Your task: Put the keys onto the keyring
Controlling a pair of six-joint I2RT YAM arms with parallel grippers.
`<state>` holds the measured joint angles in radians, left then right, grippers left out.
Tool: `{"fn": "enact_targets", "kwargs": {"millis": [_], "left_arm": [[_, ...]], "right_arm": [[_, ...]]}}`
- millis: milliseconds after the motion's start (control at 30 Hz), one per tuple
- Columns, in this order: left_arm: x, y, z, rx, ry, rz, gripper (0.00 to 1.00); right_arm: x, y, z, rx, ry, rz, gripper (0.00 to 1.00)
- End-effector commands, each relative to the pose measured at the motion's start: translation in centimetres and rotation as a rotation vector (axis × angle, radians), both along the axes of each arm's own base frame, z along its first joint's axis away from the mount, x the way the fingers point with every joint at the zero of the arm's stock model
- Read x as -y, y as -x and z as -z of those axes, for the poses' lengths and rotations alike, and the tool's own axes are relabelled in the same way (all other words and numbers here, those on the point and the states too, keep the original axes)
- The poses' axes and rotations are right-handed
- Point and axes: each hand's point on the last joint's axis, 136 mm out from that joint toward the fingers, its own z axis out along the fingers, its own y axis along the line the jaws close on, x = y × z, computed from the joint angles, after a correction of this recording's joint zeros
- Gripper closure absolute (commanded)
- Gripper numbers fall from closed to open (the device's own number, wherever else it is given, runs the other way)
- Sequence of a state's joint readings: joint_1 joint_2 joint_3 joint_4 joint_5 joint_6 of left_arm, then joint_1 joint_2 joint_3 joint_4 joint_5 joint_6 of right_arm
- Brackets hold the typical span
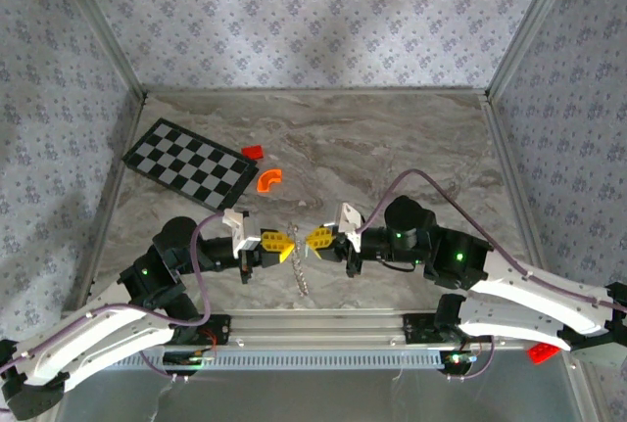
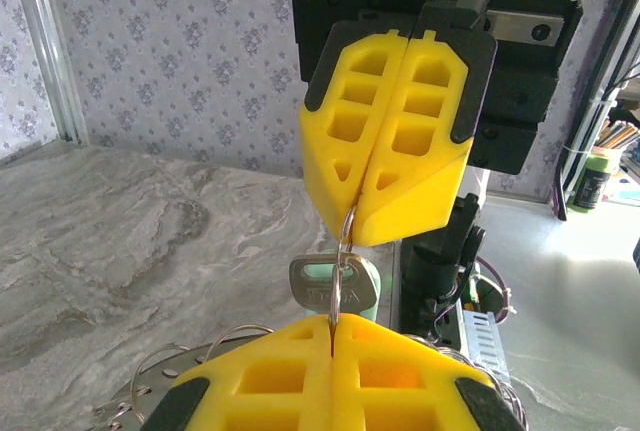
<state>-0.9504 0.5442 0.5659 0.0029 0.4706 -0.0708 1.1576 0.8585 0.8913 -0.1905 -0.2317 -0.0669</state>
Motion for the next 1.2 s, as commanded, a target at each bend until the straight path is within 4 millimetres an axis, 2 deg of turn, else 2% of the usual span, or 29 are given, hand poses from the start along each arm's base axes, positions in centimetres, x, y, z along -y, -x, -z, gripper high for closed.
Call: {"fn": "enact_targets", "kwargs": {"millis": [0, 1167], "left_arm": [[-0.17, 0.27, -1.96, 0.059, 0.06, 0.004, 1.0], [-0.18, 0.19, -1.91, 0.064, 0.061, 0.0, 1.0]], "right_arm": [[-0.15, 0.2, -1.42, -0.003, -0.042, -0.015, 1.0], [0.27, -0.26, -1.03, 0.005, -0.036, 0.016, 1.0]]}}
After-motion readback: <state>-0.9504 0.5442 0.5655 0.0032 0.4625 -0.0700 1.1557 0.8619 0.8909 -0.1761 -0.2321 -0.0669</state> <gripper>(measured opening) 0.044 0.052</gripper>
